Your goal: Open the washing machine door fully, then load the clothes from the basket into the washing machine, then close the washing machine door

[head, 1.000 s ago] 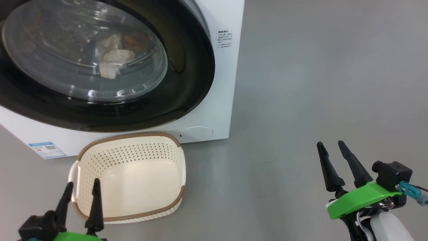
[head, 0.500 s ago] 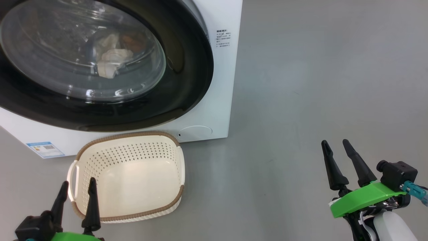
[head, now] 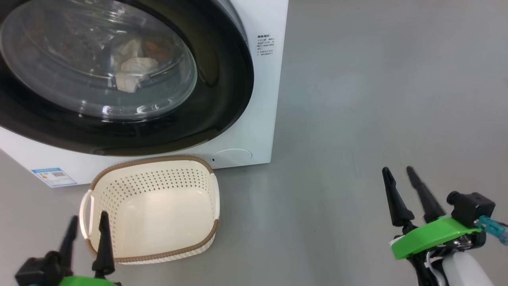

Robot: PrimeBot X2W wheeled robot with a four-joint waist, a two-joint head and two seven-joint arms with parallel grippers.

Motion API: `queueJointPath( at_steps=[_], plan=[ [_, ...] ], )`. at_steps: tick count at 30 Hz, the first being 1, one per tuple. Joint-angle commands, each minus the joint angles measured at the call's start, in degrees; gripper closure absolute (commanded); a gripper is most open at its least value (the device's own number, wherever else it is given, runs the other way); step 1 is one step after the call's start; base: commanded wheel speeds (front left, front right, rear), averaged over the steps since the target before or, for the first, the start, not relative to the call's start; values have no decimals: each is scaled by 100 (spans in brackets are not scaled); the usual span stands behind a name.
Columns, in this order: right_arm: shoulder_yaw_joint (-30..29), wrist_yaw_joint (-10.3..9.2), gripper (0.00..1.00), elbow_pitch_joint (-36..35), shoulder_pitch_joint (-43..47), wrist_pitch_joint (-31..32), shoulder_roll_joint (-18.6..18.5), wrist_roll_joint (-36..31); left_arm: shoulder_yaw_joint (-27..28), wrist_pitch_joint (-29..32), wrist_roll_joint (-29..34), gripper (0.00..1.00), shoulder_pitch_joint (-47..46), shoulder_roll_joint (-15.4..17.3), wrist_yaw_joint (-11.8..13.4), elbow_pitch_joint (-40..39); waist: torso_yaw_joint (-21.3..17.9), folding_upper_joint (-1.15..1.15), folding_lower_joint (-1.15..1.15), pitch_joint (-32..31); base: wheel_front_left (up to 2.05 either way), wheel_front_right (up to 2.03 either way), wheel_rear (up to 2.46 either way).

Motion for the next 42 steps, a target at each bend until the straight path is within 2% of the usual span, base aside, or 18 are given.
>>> queueJointPath(
  at_steps=[1, 10, 15, 42],
  plan=[
    [10, 0, 100, 70, 5, 3, 21, 16, -17, 2, -6, 100, 0, -25, 0, 73, 0, 0, 0, -1, 0, 0, 0],
    [-15, 0, 100, 108, 77, 104, 93, 378, -26, 109, -419, 100, 5, -88, 2, 150, 38, 0, 13, -54, 0, 0, 0],
    [-50, -1, 100, 91, 99, 181, 111, 643, -17, 189, -724, 100, -27, -93, 6, 178, 68, 0, 1, -76, 0, 0, 0],
    [-255, -2, 100, -51, 227, 611, 226, 2050, 51, 629, -2363, 100, -164, -132, -3, 273, 224, 0, 0, -243, 0, 0, 0]
  ],
)
